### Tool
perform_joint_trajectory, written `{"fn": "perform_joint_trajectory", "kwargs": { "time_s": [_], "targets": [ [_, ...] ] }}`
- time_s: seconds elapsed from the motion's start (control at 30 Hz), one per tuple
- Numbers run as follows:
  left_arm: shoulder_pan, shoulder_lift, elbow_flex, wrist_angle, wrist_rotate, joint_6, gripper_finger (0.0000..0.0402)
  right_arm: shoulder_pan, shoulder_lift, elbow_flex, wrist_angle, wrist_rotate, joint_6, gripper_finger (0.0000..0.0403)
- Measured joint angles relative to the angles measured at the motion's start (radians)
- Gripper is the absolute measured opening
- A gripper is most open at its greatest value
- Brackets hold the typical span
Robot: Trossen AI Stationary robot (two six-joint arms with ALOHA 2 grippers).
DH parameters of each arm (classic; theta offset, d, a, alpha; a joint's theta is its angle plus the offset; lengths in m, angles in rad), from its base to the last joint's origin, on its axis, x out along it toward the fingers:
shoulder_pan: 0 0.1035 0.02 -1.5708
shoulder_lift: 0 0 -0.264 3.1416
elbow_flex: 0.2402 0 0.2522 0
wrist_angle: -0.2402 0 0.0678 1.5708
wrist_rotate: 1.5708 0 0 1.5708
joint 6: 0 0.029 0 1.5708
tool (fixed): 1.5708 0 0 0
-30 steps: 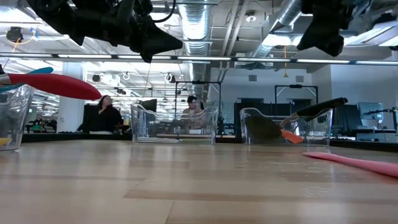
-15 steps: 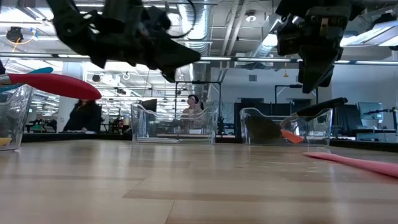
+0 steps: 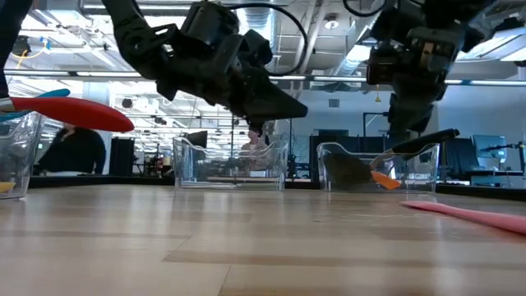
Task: Pick & Place Kitchen Items
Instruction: Put the pink spatula into the top right transparent bin
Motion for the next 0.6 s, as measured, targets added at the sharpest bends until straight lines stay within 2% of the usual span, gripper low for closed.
{"fn": "perform_joint_trajectory", "kwargs": {
  "time_s": [0.4, 0.6],
  "targets": [
    [-0.019, 0.063, 0.153, -0.121, -0.059, 0.027, 0.0003, -0.034, -0.142, -0.229, 0.191, -0.118, -0.008, 0.0000],
    [-0.032, 0.128, 0.200, -0.130, -0.058, 0.017, 0.0003, -0.031, -0.179, -0.280, 0.192, -0.181, 0.003, 0.0000]
  ]
}}
